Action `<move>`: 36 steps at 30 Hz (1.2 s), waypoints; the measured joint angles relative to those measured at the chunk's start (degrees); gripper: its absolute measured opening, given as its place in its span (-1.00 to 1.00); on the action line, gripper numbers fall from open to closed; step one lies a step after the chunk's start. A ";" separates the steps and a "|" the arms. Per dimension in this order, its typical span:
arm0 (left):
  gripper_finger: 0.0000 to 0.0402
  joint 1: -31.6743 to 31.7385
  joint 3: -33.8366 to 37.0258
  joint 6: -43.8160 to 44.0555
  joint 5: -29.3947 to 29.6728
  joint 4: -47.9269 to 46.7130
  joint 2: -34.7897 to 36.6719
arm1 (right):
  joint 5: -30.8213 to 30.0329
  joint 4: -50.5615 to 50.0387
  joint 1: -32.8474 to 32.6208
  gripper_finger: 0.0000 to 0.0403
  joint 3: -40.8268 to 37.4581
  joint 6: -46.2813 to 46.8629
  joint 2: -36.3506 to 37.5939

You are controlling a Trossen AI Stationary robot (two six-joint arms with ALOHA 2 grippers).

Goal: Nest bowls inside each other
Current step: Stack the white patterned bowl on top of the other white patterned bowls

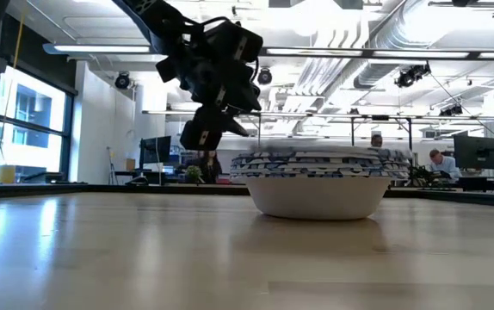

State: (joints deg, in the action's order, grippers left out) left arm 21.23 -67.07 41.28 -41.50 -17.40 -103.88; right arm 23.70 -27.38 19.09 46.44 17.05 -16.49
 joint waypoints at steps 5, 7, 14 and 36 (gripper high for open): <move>0.13 0.08 0.00 -1.44 0.94 -2.71 -0.02 | -0.07 -0.25 0.00 0.02 -0.02 1.66 0.00; 0.19 0.34 0.00 -3.48 1.61 -5.81 -0.02 | -0.07 -2.16 0.00 0.02 0.00 3.91 0.00; 0.20 0.89 0.02 -12.26 4.54 -17.25 -0.02 | 0.01 -21.04 0.00 0.02 0.00 14.52 0.00; 0.20 -1.03 0.02 -21.59 4.72 -24.25 -0.04 | 16.76 -38.21 -0.01 0.02 -11.81 22.82 0.02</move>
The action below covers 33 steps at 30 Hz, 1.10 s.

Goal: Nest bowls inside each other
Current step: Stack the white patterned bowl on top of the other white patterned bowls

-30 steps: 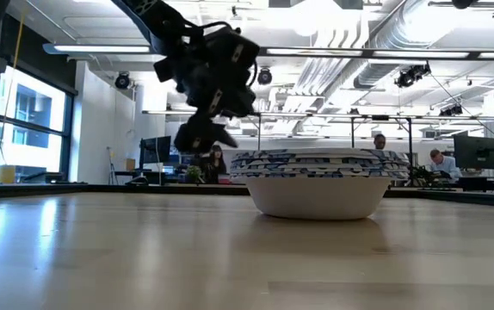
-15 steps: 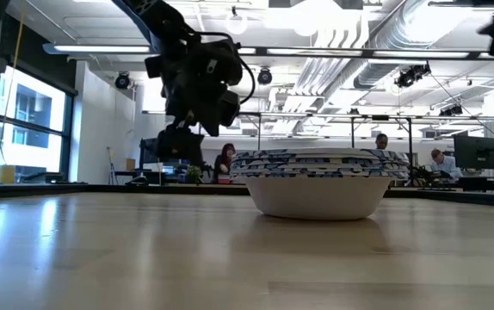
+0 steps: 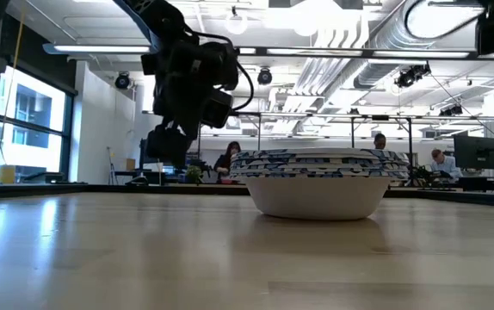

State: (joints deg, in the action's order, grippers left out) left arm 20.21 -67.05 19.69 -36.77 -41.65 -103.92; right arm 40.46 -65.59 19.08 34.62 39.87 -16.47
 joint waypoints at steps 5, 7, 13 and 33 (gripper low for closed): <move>0.20 -0.13 0.00 -1.46 -0.02 -2.47 0.00 | 3.71 3.56 0.00 0.02 -3.49 -2.90 0.00; 0.20 -0.13 0.00 -1.72 -0.02 -2.53 0.00 | 3.83 3.75 0.01 0.02 -3.93 -4.12 -0.04; 0.20 0.03 0.00 -1.90 -0.02 -1.74 0.00 | 3.92 5.78 -0.01 0.02 -4.71 -4.74 -0.33; 0.20 0.76 0.00 -1.89 -0.02 -1.42 0.00 | 6.60 9.14 -3.10 0.02 -4.75 -18.20 -19.05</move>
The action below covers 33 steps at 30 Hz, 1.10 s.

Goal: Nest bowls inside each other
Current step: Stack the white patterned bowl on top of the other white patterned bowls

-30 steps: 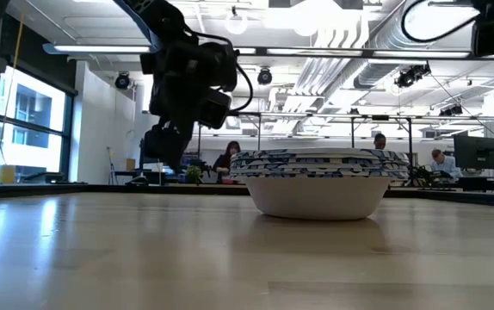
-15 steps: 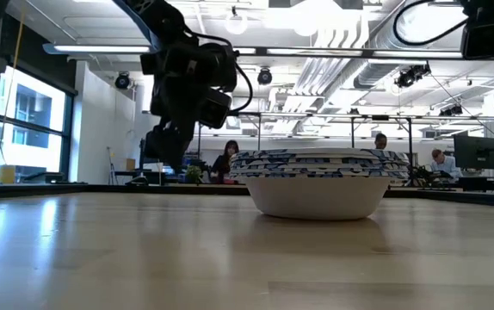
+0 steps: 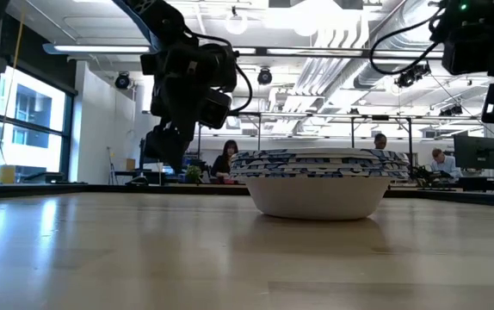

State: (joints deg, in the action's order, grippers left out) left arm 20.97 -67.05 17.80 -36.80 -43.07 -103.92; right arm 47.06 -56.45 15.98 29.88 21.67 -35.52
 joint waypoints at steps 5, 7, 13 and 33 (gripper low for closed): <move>0.20 -0.13 0.00 0.04 0.05 -0.07 0.00 | 0.03 2.99 -3.23 0.02 -0.01 -1.14 -5.39; 0.20 -0.40 0.00 0.04 0.17 -0.07 0.00 | -0.03 4.89 -4.68 0.02 -0.01 -0.90 -7.12; 0.20 -1.22 0.00 0.02 0.23 -0.13 0.00 | -2.30 7.70 -10.31 0.02 -0.01 0.34 -11.79; 0.20 -1.52 0.00 0.17 2.03 -0.20 0.00 | -6.55 21.70 -21.98 0.02 -0.01 3.82 -28.39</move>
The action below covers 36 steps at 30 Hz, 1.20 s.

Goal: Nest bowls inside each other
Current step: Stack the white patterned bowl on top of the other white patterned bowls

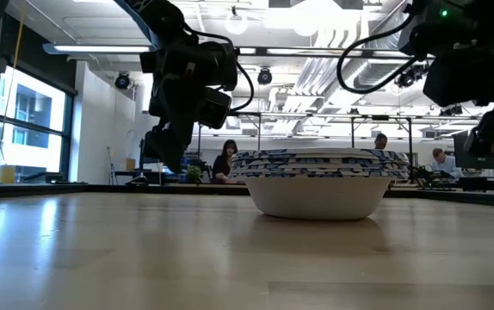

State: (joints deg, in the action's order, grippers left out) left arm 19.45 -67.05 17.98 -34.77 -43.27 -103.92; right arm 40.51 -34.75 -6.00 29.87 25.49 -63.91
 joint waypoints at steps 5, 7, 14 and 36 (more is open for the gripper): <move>0.20 -0.35 0.00 -0.13 0.11 0.04 0.00 | -0.11 2.78 -1.29 0.02 0.00 0.00 -3.09; 0.20 -0.42 0.00 -0.15 0.09 0.04 0.00 | -0.24 3.65 -1.53 0.02 0.00 0.00 -4.21; 0.20 -0.49 0.00 -0.15 0.09 0.07 0.00 | -0.29 5.38 -1.58 0.02 0.00 -0.33 -8.07; 0.20 -0.51 0.00 -0.65 0.09 0.22 0.00 | 1.82 7.79 -1.58 -0.31 0.00 0.18 -10.07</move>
State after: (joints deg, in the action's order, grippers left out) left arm 18.94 -67.05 17.33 -34.68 -43.04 -103.92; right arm 42.33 -26.96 -7.57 29.87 25.68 -73.97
